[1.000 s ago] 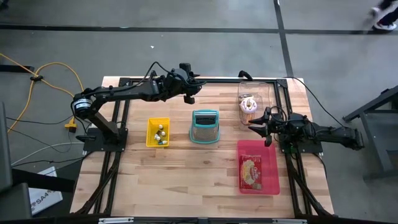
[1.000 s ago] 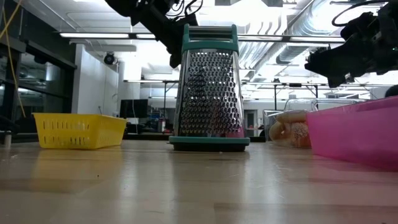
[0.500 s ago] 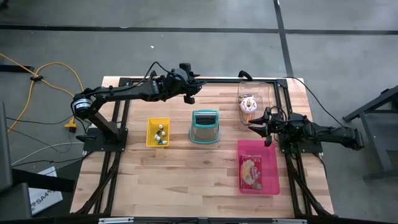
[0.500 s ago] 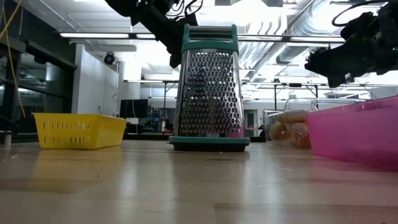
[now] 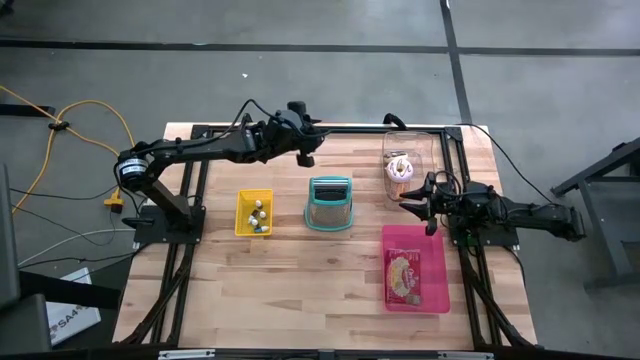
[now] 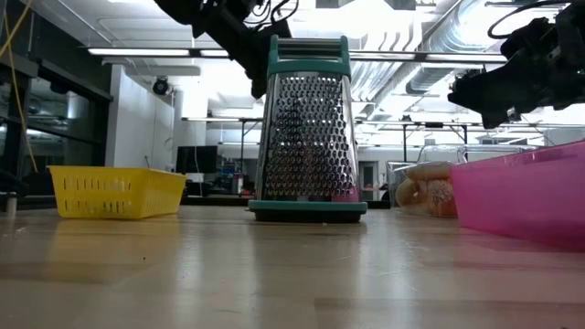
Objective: Pick & Place Food Item
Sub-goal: Return to Home Position
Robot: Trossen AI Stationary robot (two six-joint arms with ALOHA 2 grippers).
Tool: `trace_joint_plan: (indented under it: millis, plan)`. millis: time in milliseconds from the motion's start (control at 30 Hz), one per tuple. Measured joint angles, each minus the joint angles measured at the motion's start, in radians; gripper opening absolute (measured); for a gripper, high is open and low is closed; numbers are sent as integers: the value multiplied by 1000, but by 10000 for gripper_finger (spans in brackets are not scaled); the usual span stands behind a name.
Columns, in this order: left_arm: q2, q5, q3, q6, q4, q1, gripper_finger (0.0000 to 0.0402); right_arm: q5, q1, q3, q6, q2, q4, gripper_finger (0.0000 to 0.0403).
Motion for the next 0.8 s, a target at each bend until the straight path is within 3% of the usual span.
trace_joint_plan:
  millis: [400,533,800]
  plan:
    - [0,1,0,-625,3,-31,173,0,0,0,0,0,0,127]
    - [0,44,0,-719,3,-62,173,0,0,0,0,0,0,127]
    - [0,293,0,-719,17,-108,173,0,0,0,0,0,1,127]
